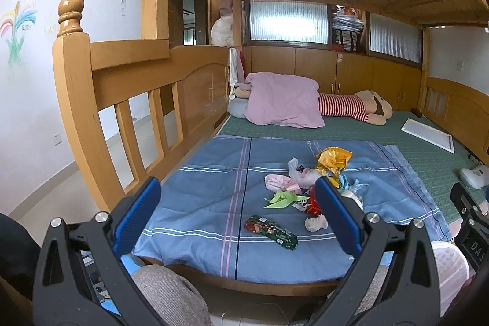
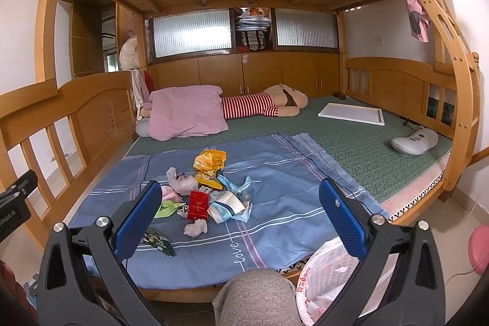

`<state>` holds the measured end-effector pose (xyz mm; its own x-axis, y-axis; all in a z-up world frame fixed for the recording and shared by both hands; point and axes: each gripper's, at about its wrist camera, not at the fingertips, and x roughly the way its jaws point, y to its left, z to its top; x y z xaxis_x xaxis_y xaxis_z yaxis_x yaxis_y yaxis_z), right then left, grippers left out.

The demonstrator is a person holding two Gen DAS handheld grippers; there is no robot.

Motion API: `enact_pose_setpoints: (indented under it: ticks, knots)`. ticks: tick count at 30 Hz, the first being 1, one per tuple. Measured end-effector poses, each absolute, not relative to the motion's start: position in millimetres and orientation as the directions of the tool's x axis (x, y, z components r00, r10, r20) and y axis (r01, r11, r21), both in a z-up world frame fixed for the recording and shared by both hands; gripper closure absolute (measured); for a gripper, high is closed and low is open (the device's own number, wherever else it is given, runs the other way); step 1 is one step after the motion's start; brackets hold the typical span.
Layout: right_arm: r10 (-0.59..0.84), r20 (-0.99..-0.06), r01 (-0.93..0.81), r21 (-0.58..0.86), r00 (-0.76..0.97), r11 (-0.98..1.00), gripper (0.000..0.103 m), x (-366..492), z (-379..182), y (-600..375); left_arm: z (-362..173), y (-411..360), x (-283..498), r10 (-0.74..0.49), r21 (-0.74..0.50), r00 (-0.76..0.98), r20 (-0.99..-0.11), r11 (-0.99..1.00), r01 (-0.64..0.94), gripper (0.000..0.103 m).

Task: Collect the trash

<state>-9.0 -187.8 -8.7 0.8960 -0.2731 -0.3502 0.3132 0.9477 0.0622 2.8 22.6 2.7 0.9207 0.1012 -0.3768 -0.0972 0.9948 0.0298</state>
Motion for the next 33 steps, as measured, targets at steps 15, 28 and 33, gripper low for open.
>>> enact_pose_setpoints:
  ticks: [15,28,33]
  knots:
    - [-0.271,-0.355,0.312,0.062,0.895,0.948,0.003,-8.4,-9.5,-187.8,1.6,23.5,1.6,0.101,0.036,0.919,-0.381,0.995,-0.095,0.003]
    - [-0.271,-0.353,0.310,0.058,0.896,0.949,0.003,-8.4,-8.8,-187.8,2.0,23.8,1.5,0.101,0.037,0.919,-0.380,0.995,-0.094,0.003]
    - [-0.272,-0.351,0.311,0.058,0.896,0.949,0.003,-8.8,-9.0,-187.5,1.2,24.1,1.0,0.103,0.038,0.919,-0.380,0.995,-0.096,0.003]
